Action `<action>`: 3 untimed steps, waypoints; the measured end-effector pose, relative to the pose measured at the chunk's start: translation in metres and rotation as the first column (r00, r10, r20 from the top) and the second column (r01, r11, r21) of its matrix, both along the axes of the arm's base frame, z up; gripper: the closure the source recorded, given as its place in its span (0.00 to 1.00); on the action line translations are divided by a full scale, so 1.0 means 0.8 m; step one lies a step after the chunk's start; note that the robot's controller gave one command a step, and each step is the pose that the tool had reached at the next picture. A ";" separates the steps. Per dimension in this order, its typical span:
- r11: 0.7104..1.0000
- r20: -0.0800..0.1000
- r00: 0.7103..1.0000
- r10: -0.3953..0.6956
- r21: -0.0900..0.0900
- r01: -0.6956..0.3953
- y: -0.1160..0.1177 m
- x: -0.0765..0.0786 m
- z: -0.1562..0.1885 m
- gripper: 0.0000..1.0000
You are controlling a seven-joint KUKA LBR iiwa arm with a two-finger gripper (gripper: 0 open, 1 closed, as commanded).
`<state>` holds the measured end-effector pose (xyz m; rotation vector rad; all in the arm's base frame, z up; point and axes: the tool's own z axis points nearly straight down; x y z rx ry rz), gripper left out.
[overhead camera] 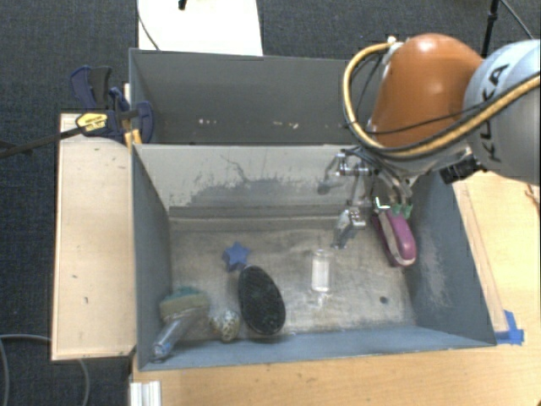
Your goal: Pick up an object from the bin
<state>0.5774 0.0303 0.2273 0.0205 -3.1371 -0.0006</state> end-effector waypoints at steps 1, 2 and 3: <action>1.000 -0.003 1.000 0.020 0.001 -0.020 0.077 -0.065 -0.138 0.00; 0.983 0.005 0.983 0.182 0.000 -0.182 0.140 -0.089 -0.181 0.00; 0.984 0.004 0.984 0.180 0.000 -0.180 0.140 -0.089 -0.181 1.00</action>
Offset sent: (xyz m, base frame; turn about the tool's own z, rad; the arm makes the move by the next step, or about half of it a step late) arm -0.0494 0.0586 -0.1059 -0.0141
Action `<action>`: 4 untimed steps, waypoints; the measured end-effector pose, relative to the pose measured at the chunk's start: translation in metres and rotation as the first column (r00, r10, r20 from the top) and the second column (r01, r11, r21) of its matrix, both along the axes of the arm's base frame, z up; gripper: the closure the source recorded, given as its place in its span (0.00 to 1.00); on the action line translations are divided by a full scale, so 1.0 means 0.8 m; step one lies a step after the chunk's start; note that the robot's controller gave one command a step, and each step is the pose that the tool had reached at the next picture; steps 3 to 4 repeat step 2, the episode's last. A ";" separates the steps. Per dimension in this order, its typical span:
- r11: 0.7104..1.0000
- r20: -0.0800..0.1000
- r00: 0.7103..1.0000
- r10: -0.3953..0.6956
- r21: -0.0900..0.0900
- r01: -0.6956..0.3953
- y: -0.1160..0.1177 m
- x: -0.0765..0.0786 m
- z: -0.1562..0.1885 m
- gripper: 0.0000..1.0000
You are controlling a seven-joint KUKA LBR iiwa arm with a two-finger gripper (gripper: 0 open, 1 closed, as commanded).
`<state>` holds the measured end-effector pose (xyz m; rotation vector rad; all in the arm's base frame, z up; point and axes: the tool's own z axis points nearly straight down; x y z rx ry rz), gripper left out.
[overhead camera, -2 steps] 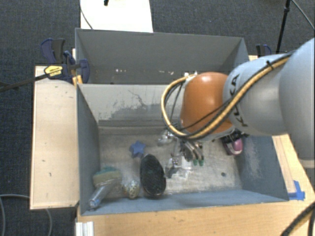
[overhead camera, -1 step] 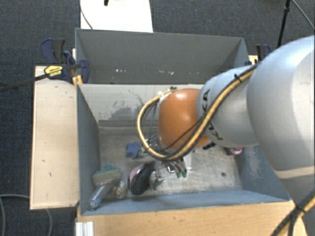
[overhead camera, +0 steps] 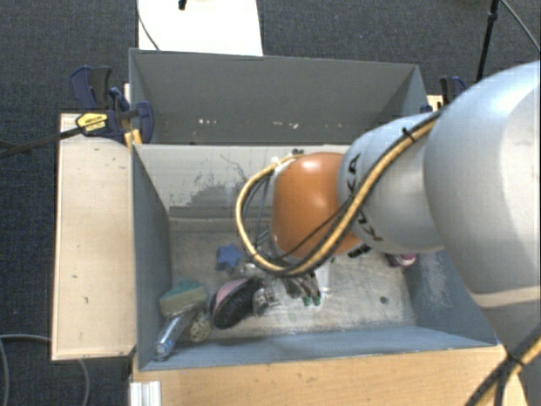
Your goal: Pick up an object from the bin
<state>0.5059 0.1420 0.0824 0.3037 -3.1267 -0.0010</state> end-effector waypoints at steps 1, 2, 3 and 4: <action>0.999 0.009 0.999 0.039 0.002 -0.039 0.014 0.000 0.147 1.00; 0.921 0.009 0.921 0.391 0.000 -0.391 0.061 0.012 0.236 1.00; 0.921 0.009 0.921 0.391 0.000 -0.391 0.061 0.012 0.236 1.00; 0.921 0.009 0.921 0.391 0.000 -0.391 0.061 0.012 0.236 1.00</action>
Offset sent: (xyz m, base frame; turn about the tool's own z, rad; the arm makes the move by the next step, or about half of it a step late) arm -0.0017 0.0109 0.1128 -0.0441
